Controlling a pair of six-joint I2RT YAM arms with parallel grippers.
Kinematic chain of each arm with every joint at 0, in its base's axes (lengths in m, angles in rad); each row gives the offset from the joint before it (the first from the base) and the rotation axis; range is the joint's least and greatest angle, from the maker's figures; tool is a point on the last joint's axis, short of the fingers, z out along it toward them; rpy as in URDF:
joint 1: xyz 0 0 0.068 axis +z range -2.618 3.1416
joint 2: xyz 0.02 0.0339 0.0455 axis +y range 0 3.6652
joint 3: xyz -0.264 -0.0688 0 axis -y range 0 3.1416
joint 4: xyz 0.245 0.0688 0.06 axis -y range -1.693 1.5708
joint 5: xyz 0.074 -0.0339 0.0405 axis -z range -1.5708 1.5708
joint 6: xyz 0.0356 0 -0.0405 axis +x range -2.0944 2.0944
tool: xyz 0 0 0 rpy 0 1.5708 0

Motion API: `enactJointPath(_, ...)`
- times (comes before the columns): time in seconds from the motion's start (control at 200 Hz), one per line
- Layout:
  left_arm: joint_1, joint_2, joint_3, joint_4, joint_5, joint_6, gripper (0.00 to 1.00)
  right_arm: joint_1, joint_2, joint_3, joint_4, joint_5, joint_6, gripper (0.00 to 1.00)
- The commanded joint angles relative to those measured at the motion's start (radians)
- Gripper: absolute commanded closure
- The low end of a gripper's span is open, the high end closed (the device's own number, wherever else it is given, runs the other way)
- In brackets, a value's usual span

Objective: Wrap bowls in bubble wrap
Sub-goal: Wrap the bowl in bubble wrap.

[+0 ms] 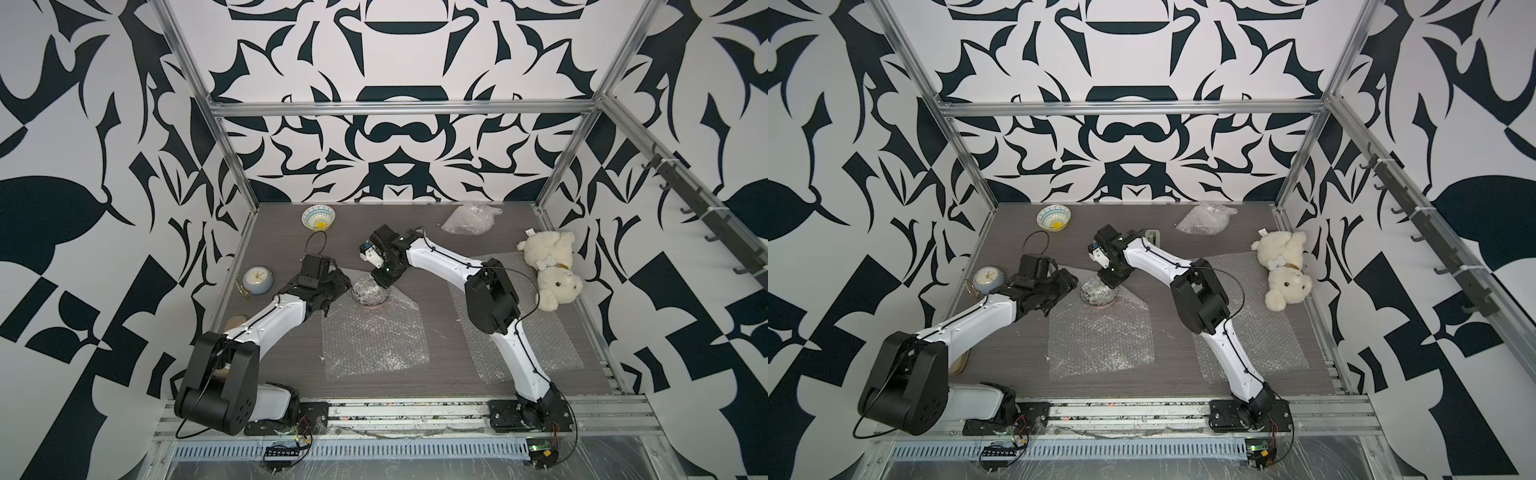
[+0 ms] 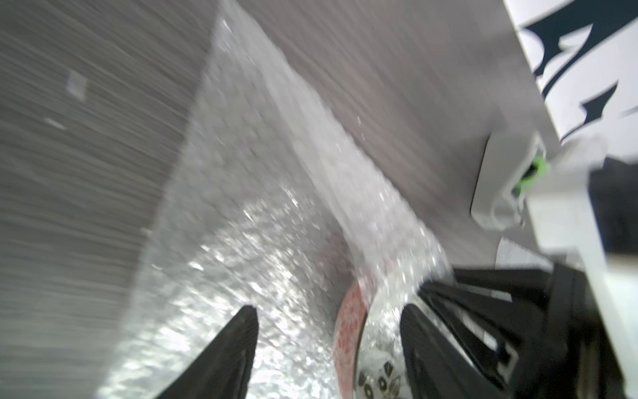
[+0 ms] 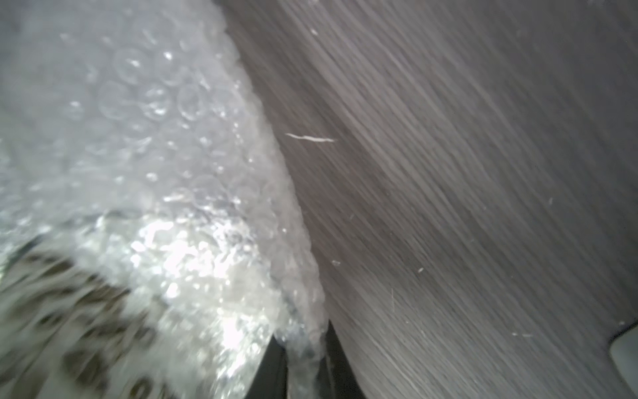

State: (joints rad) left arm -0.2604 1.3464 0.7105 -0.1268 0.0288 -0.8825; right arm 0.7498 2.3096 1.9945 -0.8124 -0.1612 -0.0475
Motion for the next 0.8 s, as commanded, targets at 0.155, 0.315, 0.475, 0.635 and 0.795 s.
enactJointPath(0.155, 0.195, 0.015, 0.019, -0.004, 0.127, 0.039, 0.29, 0.007, -0.089, -0.094, 0.089, 0.028, 0.004, 0.97)
enactJointPath(0.315, 0.227, 0.106, 0.077, 0.024, 0.170, 0.051, 0.29, 0.006, -0.095, -0.112, 0.107, 0.038, 0.005, 0.98)
enactJointPath(0.475, 0.251, 0.209, 0.162, 0.040, 0.193, 0.056, 0.29, 0.006, -0.099, -0.114, 0.108, 0.035, 0.004, 0.98)
enactJointPath(0.635, 0.269, 0.283, 0.229, 0.049, 0.190, 0.067, 0.32, 0.006, -0.107, -0.117, 0.108, 0.041, 0.003, 0.98)
enactJointPath(0.795, 0.275, 0.381, 0.292, 0.046, 0.235, 0.082, 0.42, 0.006, -0.113, -0.123, 0.117, 0.045, 0.005, 0.98)
